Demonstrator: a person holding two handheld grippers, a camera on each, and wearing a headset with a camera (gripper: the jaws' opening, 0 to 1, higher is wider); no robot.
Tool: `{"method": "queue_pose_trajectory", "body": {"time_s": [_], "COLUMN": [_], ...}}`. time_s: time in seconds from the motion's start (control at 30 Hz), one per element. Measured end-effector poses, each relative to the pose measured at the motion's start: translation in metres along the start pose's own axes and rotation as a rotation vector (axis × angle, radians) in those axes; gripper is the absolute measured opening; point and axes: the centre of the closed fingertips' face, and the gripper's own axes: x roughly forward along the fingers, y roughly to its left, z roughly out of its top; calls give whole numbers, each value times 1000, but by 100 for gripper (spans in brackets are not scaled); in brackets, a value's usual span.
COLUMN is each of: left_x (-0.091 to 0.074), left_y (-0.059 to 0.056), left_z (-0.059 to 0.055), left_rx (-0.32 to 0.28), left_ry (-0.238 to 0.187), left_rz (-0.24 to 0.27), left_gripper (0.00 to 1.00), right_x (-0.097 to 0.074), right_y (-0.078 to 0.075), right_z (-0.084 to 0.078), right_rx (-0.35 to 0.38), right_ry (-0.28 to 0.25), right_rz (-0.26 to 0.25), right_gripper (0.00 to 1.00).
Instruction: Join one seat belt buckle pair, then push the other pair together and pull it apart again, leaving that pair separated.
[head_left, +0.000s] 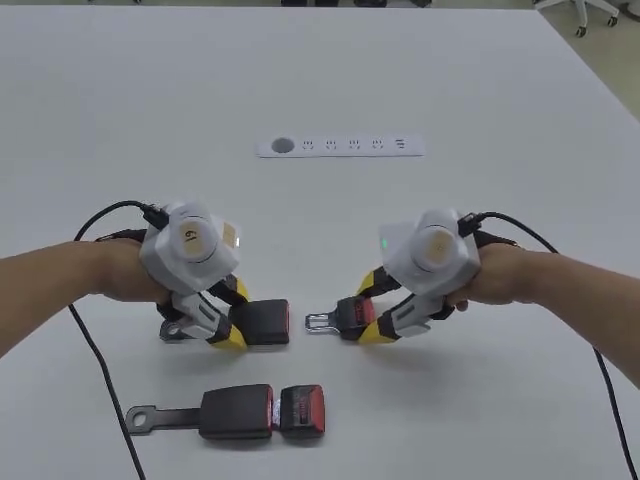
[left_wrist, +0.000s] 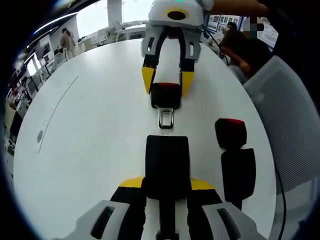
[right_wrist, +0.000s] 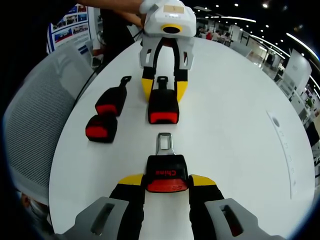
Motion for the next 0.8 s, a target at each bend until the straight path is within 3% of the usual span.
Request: {"method": "queue_pose_trajectory", "body": {"time_s": [0.8], "left_x": [1], "left_y": [1], "left_z": [-1], "left_rx": [1], "left_ry": [-2], "left_rz": [4], "left_gripper": [32], "right_x": [15], "right_y": [2], "right_z": [21], "right_rx": [-5], "right_ry": [-22], "right_rz": [7], "right_gripper": [31]}}
